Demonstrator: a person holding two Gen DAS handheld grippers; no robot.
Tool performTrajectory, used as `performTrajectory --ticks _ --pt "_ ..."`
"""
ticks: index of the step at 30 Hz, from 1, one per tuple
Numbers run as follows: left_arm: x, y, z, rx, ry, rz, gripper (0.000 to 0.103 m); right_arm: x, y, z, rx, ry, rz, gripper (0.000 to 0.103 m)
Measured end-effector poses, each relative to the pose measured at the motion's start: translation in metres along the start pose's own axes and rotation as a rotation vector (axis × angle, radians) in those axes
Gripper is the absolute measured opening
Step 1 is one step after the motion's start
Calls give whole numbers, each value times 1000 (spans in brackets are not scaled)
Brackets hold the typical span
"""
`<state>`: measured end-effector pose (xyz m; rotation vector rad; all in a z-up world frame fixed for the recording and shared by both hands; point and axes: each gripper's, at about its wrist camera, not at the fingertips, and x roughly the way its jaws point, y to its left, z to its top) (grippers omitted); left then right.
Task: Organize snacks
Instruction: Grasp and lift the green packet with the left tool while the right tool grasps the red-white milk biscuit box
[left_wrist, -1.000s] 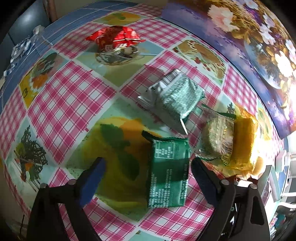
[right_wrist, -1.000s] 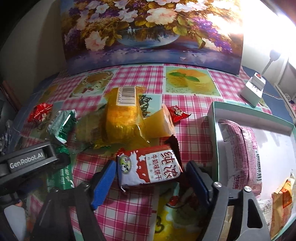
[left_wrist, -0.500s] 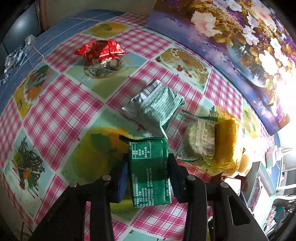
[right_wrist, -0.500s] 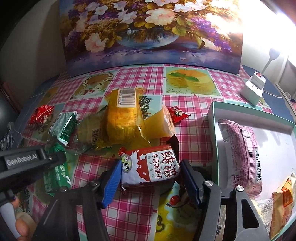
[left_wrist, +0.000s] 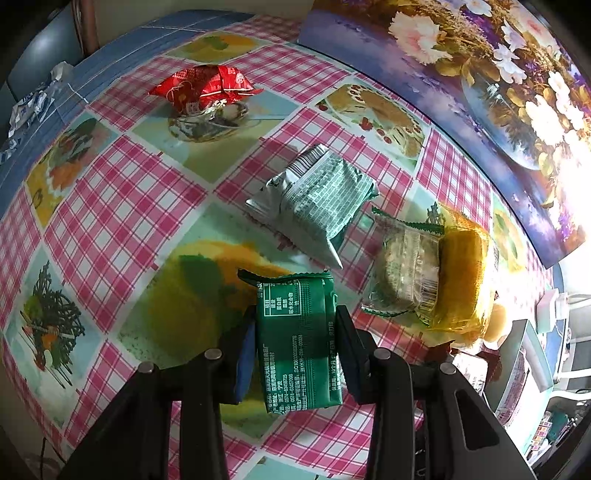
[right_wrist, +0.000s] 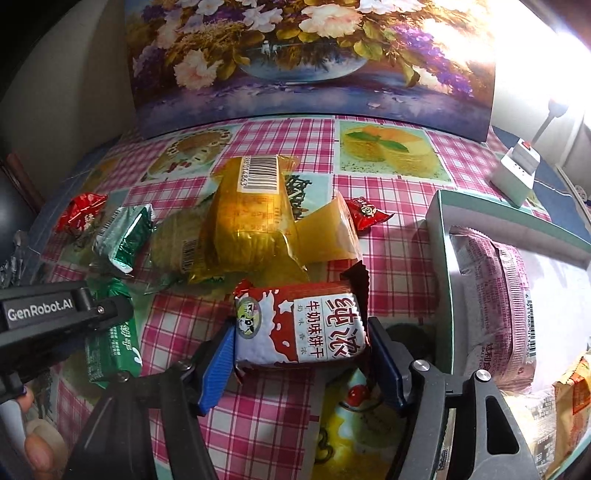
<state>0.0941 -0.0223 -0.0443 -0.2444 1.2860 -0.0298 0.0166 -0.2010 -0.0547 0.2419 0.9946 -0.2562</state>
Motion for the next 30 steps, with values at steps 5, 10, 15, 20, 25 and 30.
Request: performTrajectory --ticks 5,10,15,20,25,30 --pt "0 -4 2 -4 -4 -16 41 -2 -2 2 24 13 17 66" --pt "-23 -4 5 14 -63 -41 41 -15 -6 4 57 -8 38 66" --pt "-39 -2 6 21 -102 -59 41 -31 -12 7 92 -29 55 66" --pt "-47 -4 7 15 -117 -85 41 -45 -20 10 133 -66 75 66" --pt "-52 -1 8 -2 -127 -113 41 -51 -23 11 147 -79 79 66" --pt "-58 -4 8 1 -144 -112 40 -50 -24 9 152 -76 84 66"
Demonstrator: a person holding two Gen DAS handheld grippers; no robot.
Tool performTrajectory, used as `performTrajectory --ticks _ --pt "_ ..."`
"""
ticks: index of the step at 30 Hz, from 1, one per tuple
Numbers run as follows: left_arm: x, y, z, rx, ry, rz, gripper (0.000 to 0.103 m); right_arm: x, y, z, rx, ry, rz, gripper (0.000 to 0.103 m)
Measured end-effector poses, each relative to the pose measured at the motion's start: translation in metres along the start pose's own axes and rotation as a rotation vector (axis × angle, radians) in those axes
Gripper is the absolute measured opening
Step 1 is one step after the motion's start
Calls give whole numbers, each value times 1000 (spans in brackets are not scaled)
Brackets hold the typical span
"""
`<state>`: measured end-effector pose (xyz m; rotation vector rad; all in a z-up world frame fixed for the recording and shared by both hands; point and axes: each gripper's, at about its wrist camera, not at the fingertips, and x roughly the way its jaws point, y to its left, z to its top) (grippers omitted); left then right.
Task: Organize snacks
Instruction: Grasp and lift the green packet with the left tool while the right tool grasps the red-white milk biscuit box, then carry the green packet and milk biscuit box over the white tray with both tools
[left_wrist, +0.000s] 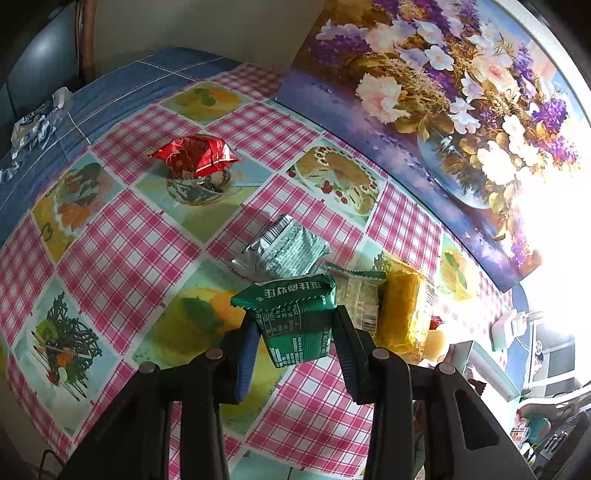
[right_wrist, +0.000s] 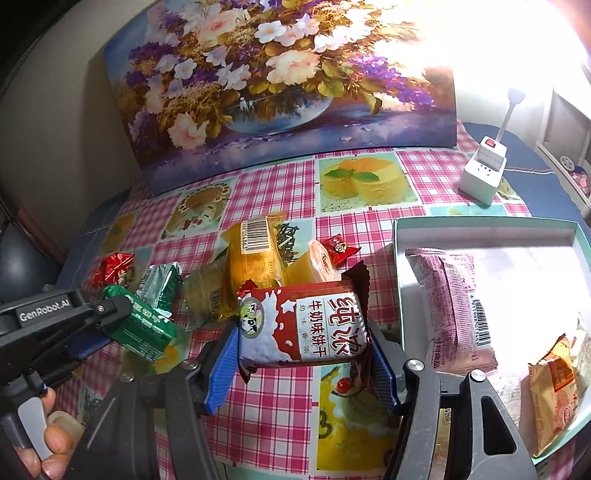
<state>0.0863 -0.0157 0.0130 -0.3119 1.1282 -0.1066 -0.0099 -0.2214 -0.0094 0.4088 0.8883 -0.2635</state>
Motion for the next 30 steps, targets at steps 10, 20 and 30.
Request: performTrajectory --ticks 10,20,30 --pt "-17 -22 -5 62 -42 -23 40 -33 -21 8 48 -125 -67 66" --pt "-30 -95 -38 286 -60 -91 41 -64 -113 8 297 -185 -297 66" --pt "-30 -158 -87 491 -35 -156 41 -68 -173 -12 491 -166 -404 66"
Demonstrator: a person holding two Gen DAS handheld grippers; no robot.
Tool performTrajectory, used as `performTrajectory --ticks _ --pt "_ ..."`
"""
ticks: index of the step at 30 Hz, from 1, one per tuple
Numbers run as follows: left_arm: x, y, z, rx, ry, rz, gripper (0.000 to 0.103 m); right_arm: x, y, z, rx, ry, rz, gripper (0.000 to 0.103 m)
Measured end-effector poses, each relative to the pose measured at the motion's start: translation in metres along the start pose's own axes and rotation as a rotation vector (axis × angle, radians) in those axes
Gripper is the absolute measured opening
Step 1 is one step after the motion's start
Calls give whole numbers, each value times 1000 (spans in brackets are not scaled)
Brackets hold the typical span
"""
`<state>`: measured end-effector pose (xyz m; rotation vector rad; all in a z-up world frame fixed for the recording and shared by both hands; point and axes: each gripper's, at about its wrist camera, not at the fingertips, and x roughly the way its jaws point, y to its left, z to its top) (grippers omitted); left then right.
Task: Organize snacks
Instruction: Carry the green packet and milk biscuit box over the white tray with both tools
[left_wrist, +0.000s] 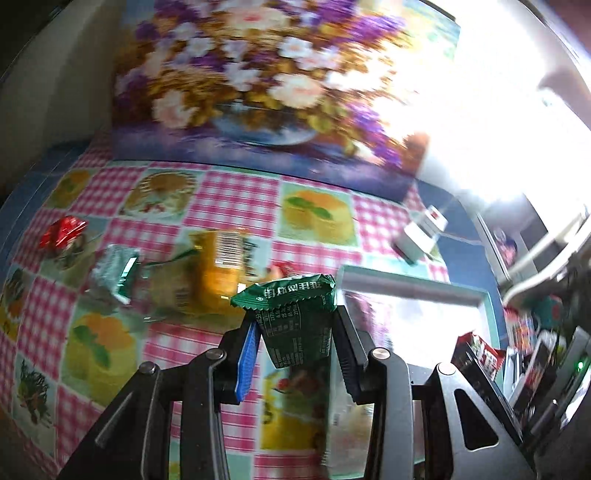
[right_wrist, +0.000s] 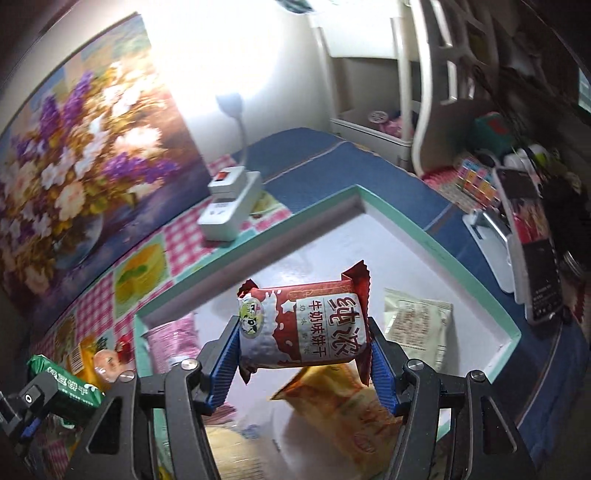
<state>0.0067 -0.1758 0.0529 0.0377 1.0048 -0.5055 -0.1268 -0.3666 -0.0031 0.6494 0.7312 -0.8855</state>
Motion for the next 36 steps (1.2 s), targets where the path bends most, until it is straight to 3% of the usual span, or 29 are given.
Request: performTrajectory --ticks 19,36 --pt "28 -85 -13 209 41 -110 41 4 -25 4 67 -38 -75 66" --pt "42 -90 -10 202 57 -120 41 18 -25 3 51 -3 -84 66"
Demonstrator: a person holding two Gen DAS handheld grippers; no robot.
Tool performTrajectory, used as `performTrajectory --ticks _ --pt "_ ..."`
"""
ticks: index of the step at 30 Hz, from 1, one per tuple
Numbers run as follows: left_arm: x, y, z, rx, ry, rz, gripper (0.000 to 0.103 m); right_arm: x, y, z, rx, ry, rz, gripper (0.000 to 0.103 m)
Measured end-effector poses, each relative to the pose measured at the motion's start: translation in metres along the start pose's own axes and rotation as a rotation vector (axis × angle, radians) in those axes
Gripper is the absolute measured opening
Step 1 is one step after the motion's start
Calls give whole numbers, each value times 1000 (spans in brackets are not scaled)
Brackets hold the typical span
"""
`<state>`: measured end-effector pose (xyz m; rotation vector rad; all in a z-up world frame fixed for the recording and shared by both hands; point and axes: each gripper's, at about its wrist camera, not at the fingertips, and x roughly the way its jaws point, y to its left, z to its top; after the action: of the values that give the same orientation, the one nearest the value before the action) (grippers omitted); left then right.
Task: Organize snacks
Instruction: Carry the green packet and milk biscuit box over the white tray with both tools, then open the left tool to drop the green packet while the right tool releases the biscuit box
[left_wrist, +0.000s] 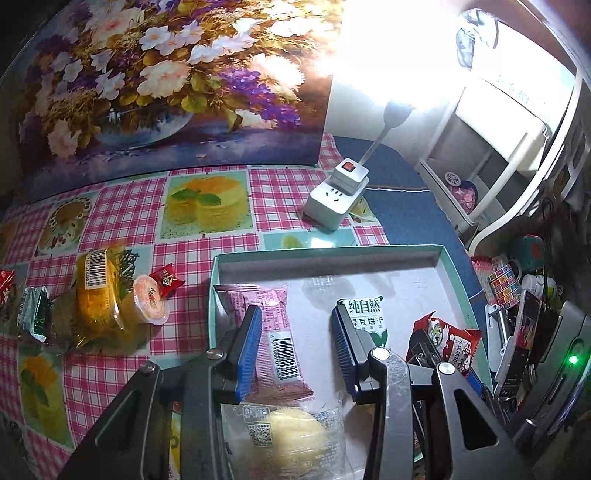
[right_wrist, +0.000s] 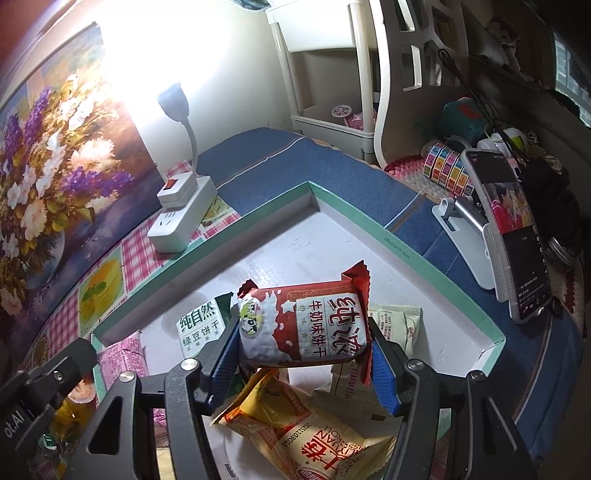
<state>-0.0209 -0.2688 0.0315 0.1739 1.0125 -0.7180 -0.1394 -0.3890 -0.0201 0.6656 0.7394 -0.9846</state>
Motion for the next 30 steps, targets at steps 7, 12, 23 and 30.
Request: performTrajectory --ticks 7,12,23,30 --pt "0 13 0 -31 14 40 41 2 1 -1 -6 10 -4 66" --pt "5 28 -2 -77 46 68 43 5 2 -2 -11 18 -7 67" --pt "10 66 -5 -196 91 120 75 6 3 -1 -32 14 -16 72" --pt "14 87 -10 -265 121 161 85 8 9 -3 -66 16 -21 82"
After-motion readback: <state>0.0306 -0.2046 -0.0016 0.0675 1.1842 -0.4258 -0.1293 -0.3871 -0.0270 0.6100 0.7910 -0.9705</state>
